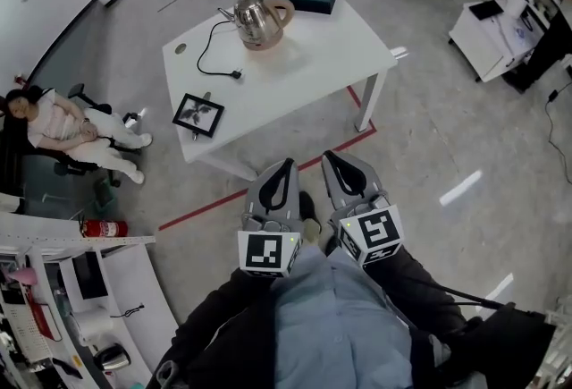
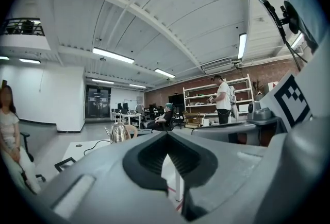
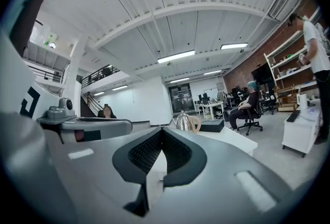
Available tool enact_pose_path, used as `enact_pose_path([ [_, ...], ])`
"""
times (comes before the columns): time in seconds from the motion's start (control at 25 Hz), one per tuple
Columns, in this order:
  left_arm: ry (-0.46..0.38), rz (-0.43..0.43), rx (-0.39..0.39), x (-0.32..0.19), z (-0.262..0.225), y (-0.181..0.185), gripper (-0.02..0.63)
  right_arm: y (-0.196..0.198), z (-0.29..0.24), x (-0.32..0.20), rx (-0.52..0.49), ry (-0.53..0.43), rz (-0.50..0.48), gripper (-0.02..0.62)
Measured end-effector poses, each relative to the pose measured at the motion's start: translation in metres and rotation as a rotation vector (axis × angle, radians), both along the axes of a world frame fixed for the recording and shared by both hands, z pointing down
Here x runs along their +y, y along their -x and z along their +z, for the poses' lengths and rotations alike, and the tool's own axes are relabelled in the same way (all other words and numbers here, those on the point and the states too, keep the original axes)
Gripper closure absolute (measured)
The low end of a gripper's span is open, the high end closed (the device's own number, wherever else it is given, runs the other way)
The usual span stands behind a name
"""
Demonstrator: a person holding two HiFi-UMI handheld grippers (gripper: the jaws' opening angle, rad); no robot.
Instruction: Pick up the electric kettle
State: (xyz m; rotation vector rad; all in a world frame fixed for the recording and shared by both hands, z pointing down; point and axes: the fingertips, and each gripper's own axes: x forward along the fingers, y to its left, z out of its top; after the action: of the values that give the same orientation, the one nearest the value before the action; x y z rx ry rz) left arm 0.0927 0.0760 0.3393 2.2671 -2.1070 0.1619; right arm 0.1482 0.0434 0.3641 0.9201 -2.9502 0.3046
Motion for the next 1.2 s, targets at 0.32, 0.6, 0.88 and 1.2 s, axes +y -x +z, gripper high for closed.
enact_pose_path([
  [0.32, 0.026, -0.002, 0.053, -0.048, 0.017, 0.034, 0.604, 0.035, 0.016, -0.045, 0.052, 0.036, -0.011, 0.569],
  [0.6, 0.005, -0.045, 0.081, -0.093, 0.018, 0.084, 0.604, 0.088, 0.016, -0.089, 0.081, 0.029, -0.064, 0.569],
  [0.88, -0.076, -0.09, 0.085, -0.136, -0.006, 0.146, 0.604, 0.153, -0.007, -0.137, 0.072, -0.015, -0.113, 0.569],
  [1.2, -0.114, -0.098, 0.086, -0.162, -0.018, 0.189, 0.604, 0.196, -0.025, -0.167, 0.057, -0.071, -0.118, 0.569],
])
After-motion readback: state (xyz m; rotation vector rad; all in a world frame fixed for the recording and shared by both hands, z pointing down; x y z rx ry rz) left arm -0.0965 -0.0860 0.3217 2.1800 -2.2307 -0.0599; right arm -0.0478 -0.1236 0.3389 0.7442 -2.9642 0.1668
